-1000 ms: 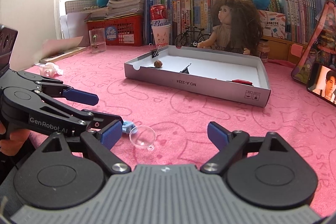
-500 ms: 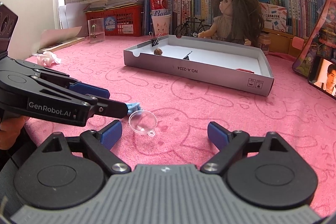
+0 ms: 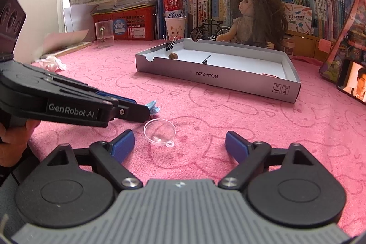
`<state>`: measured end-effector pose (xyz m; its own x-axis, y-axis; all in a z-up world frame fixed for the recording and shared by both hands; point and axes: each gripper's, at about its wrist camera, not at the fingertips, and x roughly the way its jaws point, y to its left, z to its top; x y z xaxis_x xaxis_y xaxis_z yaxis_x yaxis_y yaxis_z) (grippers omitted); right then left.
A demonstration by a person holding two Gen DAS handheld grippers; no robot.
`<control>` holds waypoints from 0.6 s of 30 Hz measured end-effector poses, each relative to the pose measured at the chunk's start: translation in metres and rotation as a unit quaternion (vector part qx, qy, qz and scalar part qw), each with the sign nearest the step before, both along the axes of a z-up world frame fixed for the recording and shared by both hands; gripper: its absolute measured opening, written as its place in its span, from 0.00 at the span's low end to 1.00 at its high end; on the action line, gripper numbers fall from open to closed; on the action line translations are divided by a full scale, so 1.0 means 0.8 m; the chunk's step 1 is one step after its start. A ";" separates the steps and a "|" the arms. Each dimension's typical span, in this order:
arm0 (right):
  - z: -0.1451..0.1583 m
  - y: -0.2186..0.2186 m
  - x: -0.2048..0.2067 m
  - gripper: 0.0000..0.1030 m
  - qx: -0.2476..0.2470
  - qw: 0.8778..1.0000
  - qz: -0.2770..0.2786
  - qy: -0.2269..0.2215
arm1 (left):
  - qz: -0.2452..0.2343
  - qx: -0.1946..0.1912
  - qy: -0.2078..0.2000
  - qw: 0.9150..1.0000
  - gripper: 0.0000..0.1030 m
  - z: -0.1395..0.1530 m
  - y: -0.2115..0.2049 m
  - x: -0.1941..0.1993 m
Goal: Organize rigid objects
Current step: 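Close the left tool on a blue plastic clip while the right tool grasps a clear plastic lid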
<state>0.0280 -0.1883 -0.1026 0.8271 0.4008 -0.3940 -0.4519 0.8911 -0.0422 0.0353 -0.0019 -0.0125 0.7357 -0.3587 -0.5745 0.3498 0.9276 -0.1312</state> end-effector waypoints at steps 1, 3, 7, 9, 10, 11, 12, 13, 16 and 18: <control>0.000 0.001 0.000 0.90 0.001 1.000 -0.002 0.001 | 0.000 0.000 0.000 1.000 0.18 0.000 0.000 0.000; 0.000 0.002 0.001 0.91 0.000 1.000 -0.005 0.002 | 0.001 0.002 -0.001 1.000 0.18 0.000 0.000 -0.001; -0.001 0.006 0.004 0.95 0.000 1.000 -0.008 0.005 | 0.008 0.006 -0.004 1.000 0.18 0.000 0.001 -0.002; 0.000 0.009 0.006 0.97 -0.003 1.000 -0.007 0.009 | 0.013 0.008 -0.005 1.000 0.18 -0.001 0.004 -0.001; 0.001 0.010 0.008 0.98 -0.004 1.000 -0.007 0.013 | 0.015 0.007 -0.004 1.000 0.18 -0.001 0.006 -0.001; 0.002 0.012 0.009 1.00 -0.007 1.000 -0.006 0.018 | 0.017 0.006 -0.004 1.000 0.18 -0.001 0.008 -0.001; 0.002 0.013 0.011 1.00 -0.009 1.000 -0.005 0.021 | 0.020 0.006 -0.004 1.000 0.18 0.000 0.009 -0.001; 0.003 0.014 0.012 1.00 -0.010 1.000 -0.005 0.025 | 0.022 0.007 -0.005 1.000 0.18 0.000 0.010 0.000; 0.004 0.014 0.012 1.00 -0.011 1.000 -0.005 0.026 | 0.026 0.007 -0.006 1.000 0.18 -0.001 0.012 -0.001; 0.003 0.014 0.012 1.00 -0.011 1.000 -0.005 0.026 | 0.027 0.008 -0.007 1.000 0.18 -0.001 0.012 -0.002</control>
<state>0.0376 -0.1770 -0.1004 0.8096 0.3835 -0.4444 -0.4447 0.8949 -0.0380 0.0340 0.0079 -0.0131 0.7614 -0.3095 -0.5697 0.3006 0.9471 -0.1127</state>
